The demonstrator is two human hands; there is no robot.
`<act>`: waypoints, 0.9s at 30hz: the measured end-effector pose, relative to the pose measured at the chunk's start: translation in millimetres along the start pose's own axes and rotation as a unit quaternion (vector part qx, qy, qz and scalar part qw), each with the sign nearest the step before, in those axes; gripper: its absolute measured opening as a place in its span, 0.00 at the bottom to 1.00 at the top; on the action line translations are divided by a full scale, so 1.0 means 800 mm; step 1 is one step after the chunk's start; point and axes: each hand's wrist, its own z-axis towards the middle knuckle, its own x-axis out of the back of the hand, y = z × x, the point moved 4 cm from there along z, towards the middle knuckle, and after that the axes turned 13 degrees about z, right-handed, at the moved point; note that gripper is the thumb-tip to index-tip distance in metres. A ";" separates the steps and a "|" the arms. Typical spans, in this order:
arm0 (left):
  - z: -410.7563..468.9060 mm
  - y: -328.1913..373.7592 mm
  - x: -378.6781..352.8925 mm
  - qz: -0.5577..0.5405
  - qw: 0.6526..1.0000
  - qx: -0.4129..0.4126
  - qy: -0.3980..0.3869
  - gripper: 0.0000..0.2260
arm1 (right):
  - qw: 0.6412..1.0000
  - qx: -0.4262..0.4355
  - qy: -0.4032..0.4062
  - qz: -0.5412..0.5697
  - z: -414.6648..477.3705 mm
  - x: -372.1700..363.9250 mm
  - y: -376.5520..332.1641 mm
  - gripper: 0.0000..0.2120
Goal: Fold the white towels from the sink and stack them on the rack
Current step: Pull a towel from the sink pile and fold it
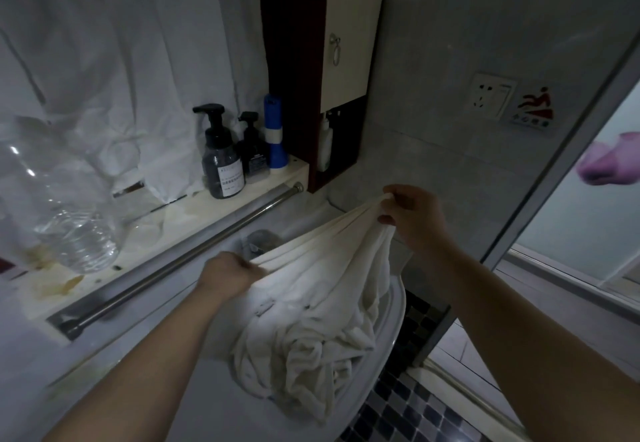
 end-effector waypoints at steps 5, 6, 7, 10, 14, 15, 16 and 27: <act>0.007 0.006 0.024 -0.103 0.995 0.002 0.010 0.15 | 1.000 0.003 0.015 0.011 0.011 0.003 -0.004 0.10; 0.007 0.008 0.028 -0.118 0.993 -0.004 0.007 0.14 | 1.000 0.001 0.022 0.020 0.013 0.005 -0.005 0.09; 0.006 0.009 0.029 -0.127 0.992 -0.010 -0.001 0.13 | 0.999 -0.002 0.028 0.032 0.014 0.007 -0.005 0.09; 0.006 0.012 0.012 -0.168 0.984 -0.010 -0.062 0.08 | 0.998 -0.009 0.033 0.060 0.017 0.011 -0.004 0.09; -0.004 0.012 -0.032 -0.303 0.939 0.018 -0.161 0.10 | 0.997 -0.017 0.022 0.079 0.015 0.001 0.000 0.10; -0.005 0.014 -0.042 -0.330 0.927 0.027 -0.176 0.10 | 0.997 -0.017 0.018 0.078 0.015 -0.001 0.000 0.10; -0.006 0.016 -0.051 -0.352 0.916 0.038 -0.189 0.08 | 0.997 -0.017 0.013 0.077 0.014 -0.003 0.001 0.11; -0.003 0.015 -0.085 -0.486 0.834 0.133 -0.227 0.05 | 0.996 -0.026 0.002 0.091 0.018 0.000 0.005 0.12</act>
